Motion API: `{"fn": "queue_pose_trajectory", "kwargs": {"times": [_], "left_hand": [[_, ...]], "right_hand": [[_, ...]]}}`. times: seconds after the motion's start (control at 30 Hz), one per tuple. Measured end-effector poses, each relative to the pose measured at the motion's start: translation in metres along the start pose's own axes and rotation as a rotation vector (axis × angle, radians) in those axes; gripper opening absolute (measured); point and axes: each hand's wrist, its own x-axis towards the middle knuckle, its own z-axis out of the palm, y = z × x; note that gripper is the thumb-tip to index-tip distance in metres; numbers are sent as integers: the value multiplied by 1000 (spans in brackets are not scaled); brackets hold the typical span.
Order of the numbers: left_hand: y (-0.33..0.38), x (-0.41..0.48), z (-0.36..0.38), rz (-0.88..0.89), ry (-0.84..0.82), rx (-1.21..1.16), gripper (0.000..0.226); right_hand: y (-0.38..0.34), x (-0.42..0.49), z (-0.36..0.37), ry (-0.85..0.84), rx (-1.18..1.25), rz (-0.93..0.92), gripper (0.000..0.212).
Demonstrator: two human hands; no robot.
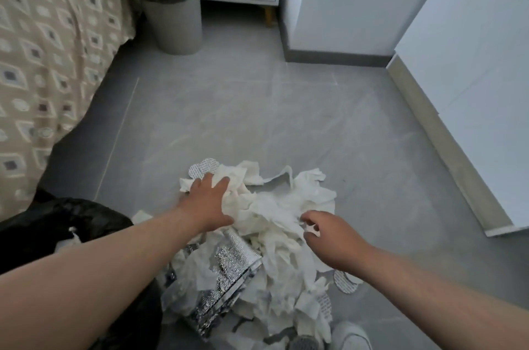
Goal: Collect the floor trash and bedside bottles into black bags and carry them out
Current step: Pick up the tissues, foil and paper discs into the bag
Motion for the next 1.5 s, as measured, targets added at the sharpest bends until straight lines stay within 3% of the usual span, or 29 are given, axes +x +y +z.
{"fn": "queue_pose_trajectory", "kwargs": {"times": [0.13, 0.23, 0.3, 0.43, 0.5, 0.57, 0.63, 0.7, 0.77, 0.83, 0.97, 1.07, 1.2, 1.27, 1.37, 1.5], "left_hand": [[-13, 6, 27, -67, -165, -3, 109], [-17, 12, 39, -52, -167, 4, 79], [-14, 11, 43, -39, -127, -14, 55], [-14, 11, 52, -28, -85, -51, 42], [-16, 12, 53, -8, -76, -70, 29], [-18, 11, 51, -16, -61, -83, 13], [-19, 9, 48, -26, -45, -117, 19], [-20, 7, 44, -28, -33, -168, 20], [-18, 4, 35, -20, -21, -250, 19], [-15, -2, 20, -20, 13, -317, 2], [-2, -30, -23, -31, 110, -431, 40], [-1, -62, -47, -49, 167, -493, 48], [-13, -110, -67, -115, 254, -647, 54], [-22, -132, -71, -150, 293, -730, 47], [-40, -167, -72, -185, 344, -845, 14], [-70, -211, -63, -243, 417, -978, 15]], "right_hand": [[-11, 21, 17, 77, 63, 18, 50], [-23, 36, 25, 108, -75, -19, 72], [-29, 46, 32, 37, -183, -50, 86], [-43, 71, 49, -76, -169, -2, 97], [-45, 82, 61, -113, -177, 72, 88], [-43, 88, 73, -109, -150, 107, 58], [-40, 87, 81, -33, -89, 67, 24], [-35, 82, 77, 18, -49, 30, 15], [-32, 78, 63, 60, -10, -5, 16], [-31, 73, 41, 89, 17, -24, 21], [-40, 50, -12, 152, 125, -38, 14], [-53, 25, -43, 211, 205, -25, 28], [-77, -10, -62, 271, 330, -44, 14], [-90, -25, -64, 308, 411, -50, 17], [-109, -41, -63, 312, 485, -71, 18], [-132, -48, -62, 325, 533, -110, 28]]}}
